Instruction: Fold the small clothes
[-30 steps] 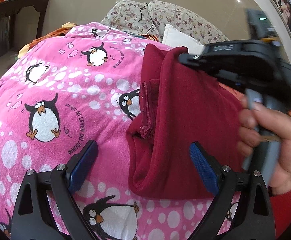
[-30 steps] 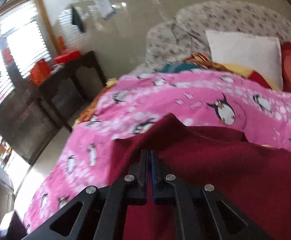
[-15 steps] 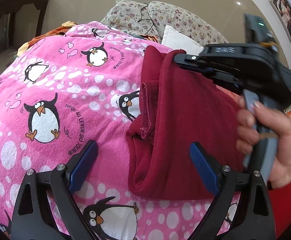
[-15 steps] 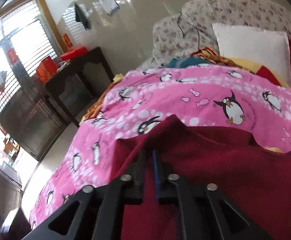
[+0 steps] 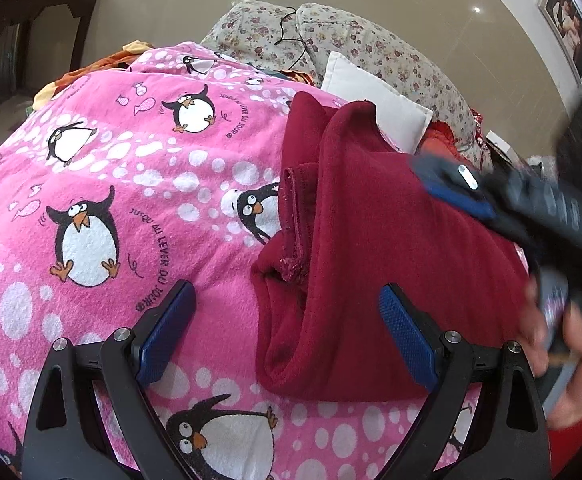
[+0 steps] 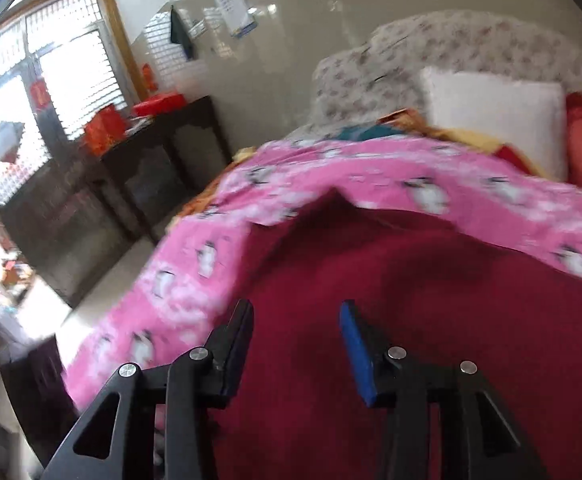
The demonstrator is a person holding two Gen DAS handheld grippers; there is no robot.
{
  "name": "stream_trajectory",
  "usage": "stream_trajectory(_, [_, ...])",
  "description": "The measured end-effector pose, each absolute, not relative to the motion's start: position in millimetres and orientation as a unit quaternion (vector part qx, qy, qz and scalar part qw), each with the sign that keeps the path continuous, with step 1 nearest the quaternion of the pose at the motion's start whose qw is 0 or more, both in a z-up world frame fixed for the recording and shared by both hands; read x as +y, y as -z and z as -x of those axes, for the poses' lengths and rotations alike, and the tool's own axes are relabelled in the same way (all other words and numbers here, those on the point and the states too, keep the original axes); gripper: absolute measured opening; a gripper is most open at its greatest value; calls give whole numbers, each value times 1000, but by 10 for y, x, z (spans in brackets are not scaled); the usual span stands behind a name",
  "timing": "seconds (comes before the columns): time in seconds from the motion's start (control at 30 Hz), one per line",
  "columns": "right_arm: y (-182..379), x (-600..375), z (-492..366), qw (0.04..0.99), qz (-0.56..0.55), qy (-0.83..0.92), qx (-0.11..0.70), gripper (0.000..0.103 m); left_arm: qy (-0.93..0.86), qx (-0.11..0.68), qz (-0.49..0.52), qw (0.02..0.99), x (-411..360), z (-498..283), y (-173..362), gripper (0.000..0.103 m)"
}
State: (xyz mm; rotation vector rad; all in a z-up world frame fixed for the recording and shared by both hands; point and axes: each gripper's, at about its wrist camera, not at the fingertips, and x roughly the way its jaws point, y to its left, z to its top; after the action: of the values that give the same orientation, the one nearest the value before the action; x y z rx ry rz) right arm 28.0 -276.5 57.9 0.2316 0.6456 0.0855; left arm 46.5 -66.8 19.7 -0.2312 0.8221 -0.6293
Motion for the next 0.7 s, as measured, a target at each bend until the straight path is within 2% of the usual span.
stream_trajectory(0.27, [-561, -3732, 316, 937, -148, 113, 296, 44, 300, 384, 100, 868, -695, -443, -188, 93])
stream_trajectory(0.47, [-417, -4535, 437, 919, -191, 165, 304, 49, 305, 382, 105, 866, -695, -439, -181, 94])
stream_trajectory(0.6, [-167, -4993, 501, 905, -307, 112, 273, 49, 307, 380, 106, 866, -689, -436, -181, 94])
stream_trajectory(0.7, [-198, -4977, 496, 907, -305, 106, 270, 50, 307, 380, 106, 866, -688, -435, -184, 94])
